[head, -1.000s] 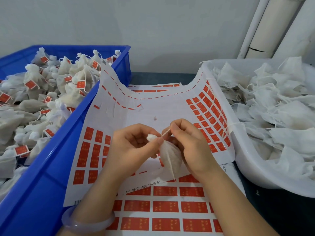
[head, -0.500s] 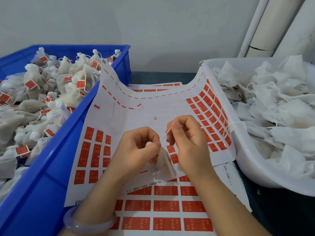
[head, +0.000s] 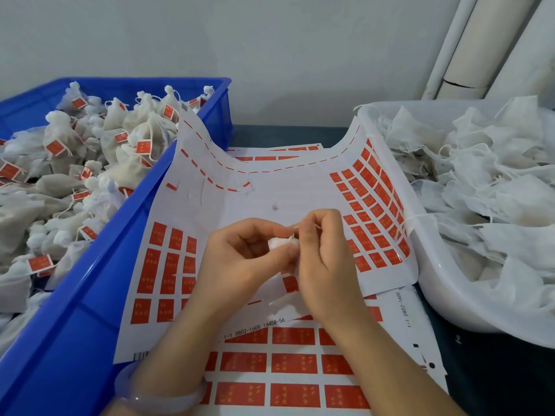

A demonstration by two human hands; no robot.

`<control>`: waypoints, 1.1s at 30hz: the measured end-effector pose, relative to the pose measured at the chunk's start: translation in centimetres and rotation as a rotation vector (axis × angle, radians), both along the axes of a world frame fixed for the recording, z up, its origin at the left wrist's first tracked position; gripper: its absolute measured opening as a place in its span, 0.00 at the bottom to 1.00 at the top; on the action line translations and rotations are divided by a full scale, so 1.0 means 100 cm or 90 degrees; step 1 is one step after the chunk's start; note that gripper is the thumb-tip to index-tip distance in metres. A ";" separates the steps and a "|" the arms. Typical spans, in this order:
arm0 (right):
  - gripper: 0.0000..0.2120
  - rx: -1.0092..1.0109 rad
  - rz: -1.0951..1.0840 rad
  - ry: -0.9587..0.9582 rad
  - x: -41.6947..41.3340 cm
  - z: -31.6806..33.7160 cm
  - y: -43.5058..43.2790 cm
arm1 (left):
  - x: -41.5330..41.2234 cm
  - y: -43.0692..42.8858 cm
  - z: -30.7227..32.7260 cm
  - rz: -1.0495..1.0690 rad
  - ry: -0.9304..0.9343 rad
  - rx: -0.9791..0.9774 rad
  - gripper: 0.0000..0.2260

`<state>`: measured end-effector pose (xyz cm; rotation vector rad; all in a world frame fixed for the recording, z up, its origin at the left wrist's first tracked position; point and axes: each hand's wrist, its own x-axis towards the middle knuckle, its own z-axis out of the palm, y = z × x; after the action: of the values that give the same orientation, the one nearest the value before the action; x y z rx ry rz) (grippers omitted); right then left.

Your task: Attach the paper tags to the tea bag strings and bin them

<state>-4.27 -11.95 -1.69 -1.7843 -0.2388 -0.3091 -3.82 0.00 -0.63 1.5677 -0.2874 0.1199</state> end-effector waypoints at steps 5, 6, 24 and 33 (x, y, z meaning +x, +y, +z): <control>0.12 -0.117 -0.063 -0.033 0.007 0.003 -0.011 | 0.000 0.000 -0.002 -0.063 0.015 0.072 0.04; 0.13 -0.148 -0.067 -0.049 0.008 0.004 -0.014 | 0.000 0.000 -0.003 -0.085 0.016 0.097 0.03; 0.06 -0.150 0.001 -0.090 0.009 0.001 -0.016 | 0.005 0.005 -0.011 -0.171 0.049 0.120 0.05; 0.05 -0.078 0.107 -0.008 0.008 0.005 -0.017 | 0.010 0.011 -0.012 -0.279 0.097 0.080 0.05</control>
<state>-3.50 -13.64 -1.18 -1.8690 -0.4216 -0.1882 -2.83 1.13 -1.79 1.5932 -0.5184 -0.3629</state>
